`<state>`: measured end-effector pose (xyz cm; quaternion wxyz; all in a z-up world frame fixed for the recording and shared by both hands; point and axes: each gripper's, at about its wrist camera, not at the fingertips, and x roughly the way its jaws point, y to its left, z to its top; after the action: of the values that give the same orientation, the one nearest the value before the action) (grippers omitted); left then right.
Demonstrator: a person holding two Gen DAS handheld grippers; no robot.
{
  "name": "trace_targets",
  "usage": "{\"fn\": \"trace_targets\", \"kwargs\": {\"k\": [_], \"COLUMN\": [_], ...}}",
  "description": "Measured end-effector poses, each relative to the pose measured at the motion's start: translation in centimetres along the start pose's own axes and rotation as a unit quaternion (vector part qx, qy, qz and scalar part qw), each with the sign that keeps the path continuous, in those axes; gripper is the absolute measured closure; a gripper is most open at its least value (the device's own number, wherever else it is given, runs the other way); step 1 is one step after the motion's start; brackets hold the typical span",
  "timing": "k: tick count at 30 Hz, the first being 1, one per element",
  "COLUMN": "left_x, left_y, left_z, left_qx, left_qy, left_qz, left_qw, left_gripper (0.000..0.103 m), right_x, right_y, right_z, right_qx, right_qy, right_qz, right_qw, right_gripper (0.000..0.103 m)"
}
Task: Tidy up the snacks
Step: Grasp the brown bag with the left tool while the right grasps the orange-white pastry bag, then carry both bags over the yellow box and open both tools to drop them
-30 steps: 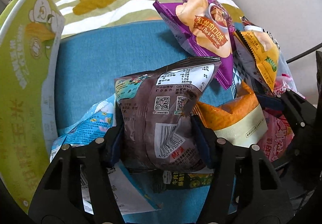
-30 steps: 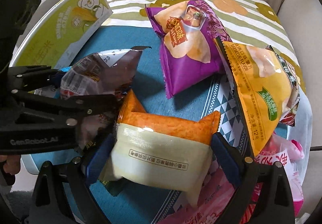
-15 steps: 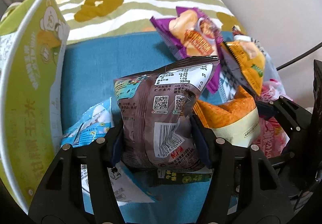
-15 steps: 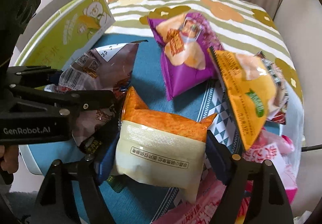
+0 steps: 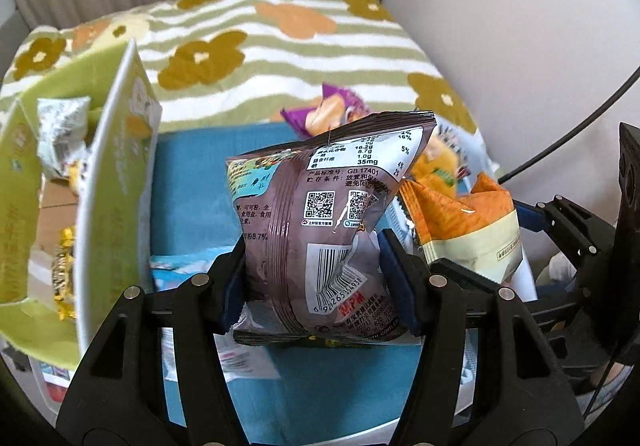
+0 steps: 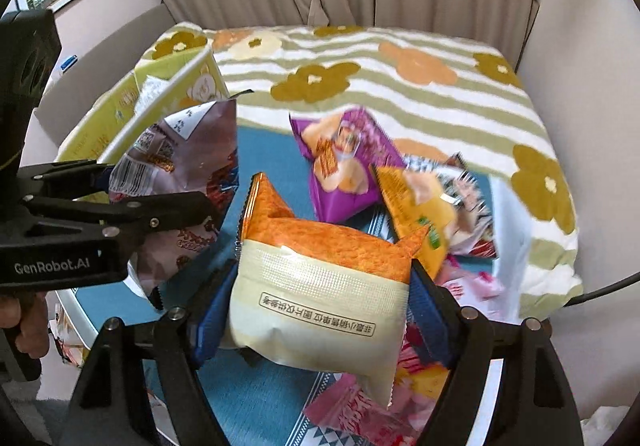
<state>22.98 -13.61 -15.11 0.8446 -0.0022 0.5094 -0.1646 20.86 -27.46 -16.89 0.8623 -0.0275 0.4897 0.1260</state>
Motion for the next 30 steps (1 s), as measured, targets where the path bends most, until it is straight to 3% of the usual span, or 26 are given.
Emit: {"fn": "trace_targets", "kwargs": {"k": [9, 17, 23, 30], "left_x": [-7.6, -12.2, -12.6, -8.9], "left_y": [1.5, 9.8, 18.5, 27.0], "left_z": [0.9, 2.4, 4.1, 5.1], "left_qx": [-0.013, -0.034, -0.045, -0.04], "left_qy": [-0.069, -0.102, -0.089, -0.03], "left_qz": [0.015, 0.055, 0.083, 0.104], "left_qw": [0.9974, 0.9927, 0.9915, 0.9934], "left_gripper": [0.047, 0.046, 0.046, 0.046], "right_x": [-5.0, -5.8, -3.3, 1.3], "right_y": [2.3, 8.6, 14.5, 19.9], "right_z": [3.0, 8.2, 12.9, 16.8], "right_qx": [-0.031, -0.059, -0.058, -0.039], "right_qy": [-0.058, -0.091, -0.104, -0.089], "right_qz": [0.013, 0.036, 0.054, 0.07], "right_qw": [0.998, 0.993, 0.991, 0.993], "right_gripper": [0.027, 0.026, 0.026, 0.026]}}
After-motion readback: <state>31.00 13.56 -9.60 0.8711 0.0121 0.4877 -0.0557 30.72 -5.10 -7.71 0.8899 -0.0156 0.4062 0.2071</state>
